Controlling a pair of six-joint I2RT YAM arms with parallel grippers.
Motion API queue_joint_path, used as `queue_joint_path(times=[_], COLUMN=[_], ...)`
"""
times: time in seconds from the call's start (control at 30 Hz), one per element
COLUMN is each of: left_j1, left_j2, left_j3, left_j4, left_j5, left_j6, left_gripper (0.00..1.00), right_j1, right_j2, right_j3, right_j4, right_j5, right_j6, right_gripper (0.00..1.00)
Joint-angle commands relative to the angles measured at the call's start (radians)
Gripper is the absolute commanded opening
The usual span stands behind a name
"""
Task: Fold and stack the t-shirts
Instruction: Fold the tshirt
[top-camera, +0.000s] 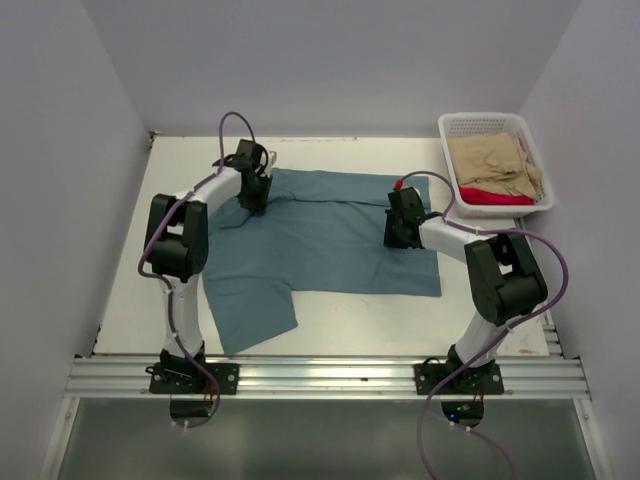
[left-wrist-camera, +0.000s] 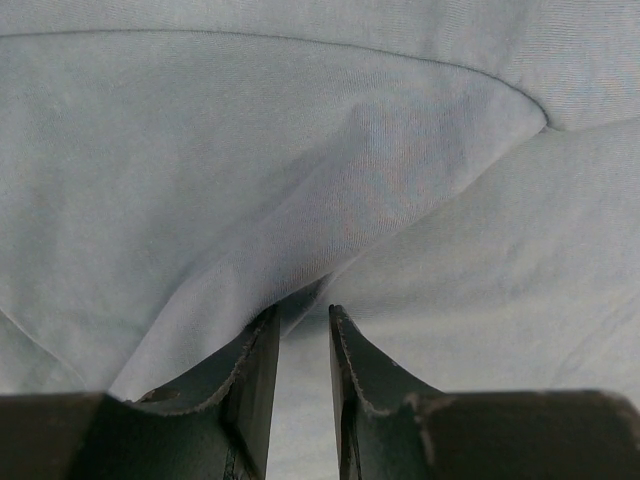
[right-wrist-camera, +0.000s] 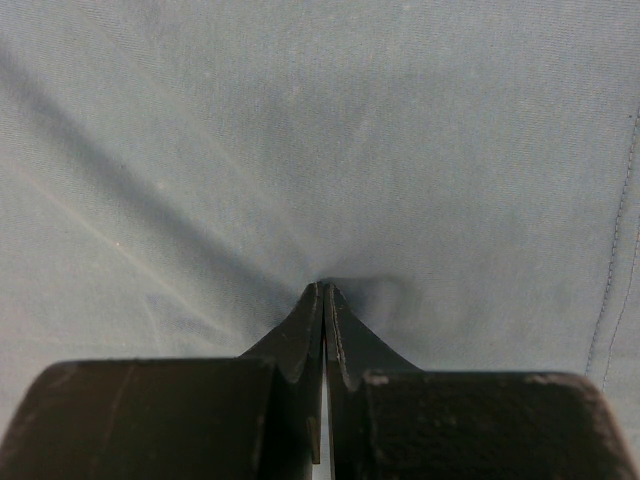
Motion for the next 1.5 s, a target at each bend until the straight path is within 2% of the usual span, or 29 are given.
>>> queue_joint_path(times=[0.0, 0.3, 0.43, 0.5, 0.6, 1.1, 1.47], left_j1=[0.010, 0.016, 0.022, 0.023, 0.022, -0.006, -0.047], left_j2=[0.014, 0.056, 0.070, 0.068, 0.048, -0.125, -0.183], left_j3=[0.006, 0.009, 0.010, 0.012, 0.012, 0.000, -0.091], left_j4=[0.001, 0.007, 0.007, 0.006, 0.006, -0.028, -0.039], left_j5=[-0.005, -0.013, -0.019, -0.019, -0.045, -0.028, 0.072], left_j6=[0.023, 0.019, 0.011, 0.008, 0.002, -0.049, -0.069], left_gripper=[0.30, 0.29, 0.25, 0.21, 0.00, 0.00, 0.00], right_j1=[-0.002, -0.003, -0.002, -0.002, -0.003, -0.002, -0.002], right_j2=[0.031, 0.031, 0.029, 0.029, 0.031, 0.034, 0.029], right_j3=[-0.040, -0.043, -0.045, -0.045, -0.046, -0.045, -0.045], right_j4=[-0.155, -0.151, -0.149, -0.149, -0.148, -0.148, -0.151], right_j5=[0.039, 0.041, 0.039, 0.039, 0.041, 0.041, 0.041], right_j6=[-0.014, -0.014, -0.013, -0.013, -0.013, -0.013, -0.011], right_gripper=[0.00, 0.00, 0.00, 0.00, 0.00, 0.00, 0.00])
